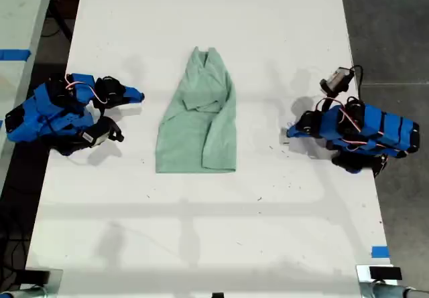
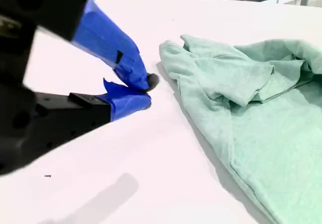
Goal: Fold t shirt
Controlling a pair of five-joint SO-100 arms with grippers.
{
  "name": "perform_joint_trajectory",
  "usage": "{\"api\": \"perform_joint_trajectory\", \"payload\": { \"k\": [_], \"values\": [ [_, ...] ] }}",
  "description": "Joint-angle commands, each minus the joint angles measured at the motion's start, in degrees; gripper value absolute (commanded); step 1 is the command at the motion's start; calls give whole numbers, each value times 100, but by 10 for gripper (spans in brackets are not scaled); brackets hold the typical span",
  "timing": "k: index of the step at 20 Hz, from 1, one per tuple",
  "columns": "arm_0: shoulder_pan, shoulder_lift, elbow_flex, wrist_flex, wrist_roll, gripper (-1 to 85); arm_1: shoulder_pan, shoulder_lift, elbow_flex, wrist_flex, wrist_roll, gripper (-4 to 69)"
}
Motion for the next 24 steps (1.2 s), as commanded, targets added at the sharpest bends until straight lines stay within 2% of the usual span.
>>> {"api": "perform_joint_trajectory", "payload": {
  "k": [1, 11, 15, 24],
  "values": [
    [97, 26, -264, -18, -70, -1, 114, 114, -26, -9, 9, -8],
    [105, 26, -255, 44, -193, -1, 132, 114, -26, -9, 0, -8],
    [510, 26, -211, 220, -536, -1, 141, 114, -26, -9, 9, -8],
    [721, 26, -176, 264, -501, -1, 149, 114, -26, -9, 9, -8]
  ]
}}
